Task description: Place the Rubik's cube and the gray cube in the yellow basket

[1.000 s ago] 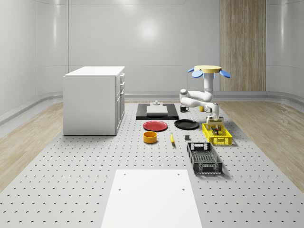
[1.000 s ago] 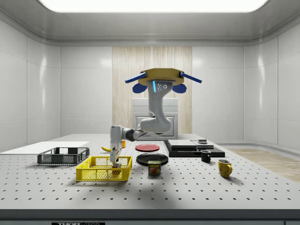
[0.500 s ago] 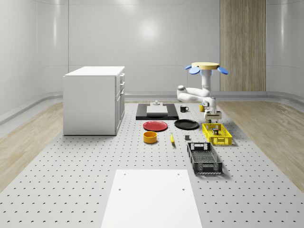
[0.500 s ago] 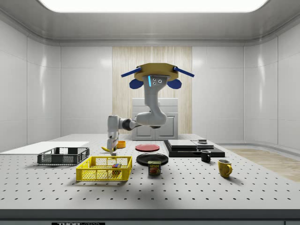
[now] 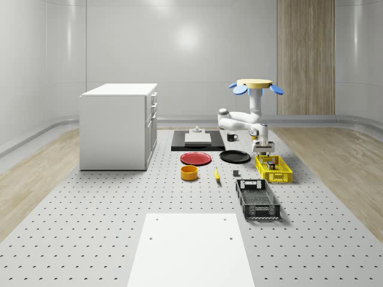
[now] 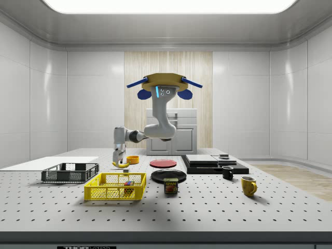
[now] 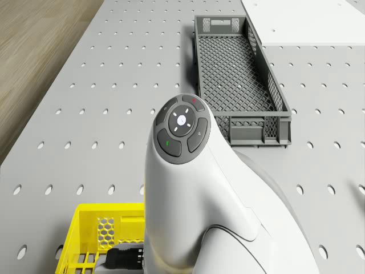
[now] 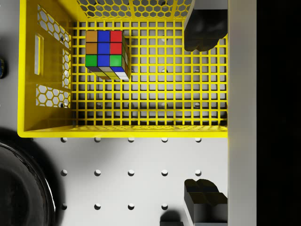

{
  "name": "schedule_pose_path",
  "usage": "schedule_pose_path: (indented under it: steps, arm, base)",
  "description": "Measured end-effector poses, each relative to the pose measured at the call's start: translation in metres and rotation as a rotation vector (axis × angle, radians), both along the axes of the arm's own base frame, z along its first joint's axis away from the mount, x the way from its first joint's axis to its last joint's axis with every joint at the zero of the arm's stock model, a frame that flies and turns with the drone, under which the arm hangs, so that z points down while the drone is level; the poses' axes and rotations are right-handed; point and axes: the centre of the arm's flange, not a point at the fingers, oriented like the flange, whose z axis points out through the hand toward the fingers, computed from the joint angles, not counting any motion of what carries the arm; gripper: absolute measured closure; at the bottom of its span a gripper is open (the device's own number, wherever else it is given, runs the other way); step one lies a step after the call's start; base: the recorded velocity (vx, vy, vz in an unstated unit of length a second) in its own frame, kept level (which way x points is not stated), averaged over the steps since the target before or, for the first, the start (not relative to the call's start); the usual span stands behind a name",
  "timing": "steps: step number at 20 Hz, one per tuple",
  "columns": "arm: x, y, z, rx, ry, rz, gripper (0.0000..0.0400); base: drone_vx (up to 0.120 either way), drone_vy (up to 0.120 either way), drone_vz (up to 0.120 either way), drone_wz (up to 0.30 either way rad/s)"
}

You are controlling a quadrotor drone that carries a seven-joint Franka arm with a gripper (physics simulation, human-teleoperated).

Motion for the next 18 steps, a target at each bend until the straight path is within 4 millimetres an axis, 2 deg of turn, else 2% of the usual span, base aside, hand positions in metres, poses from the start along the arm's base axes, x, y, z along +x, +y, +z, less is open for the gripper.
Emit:
schedule_pose_path:
  steps: [7,18]
  arm:
    - [0.0,0.0,-0.0003,0.0,0.0,0.0,0.0]
    - [0.0,0.0,-0.0004,0.0,0.0,0.0,0.0]
  base:
    - [0.12,-0.12,0.0,0.0]
    - [0.0,-0.12,0.0,0.0]
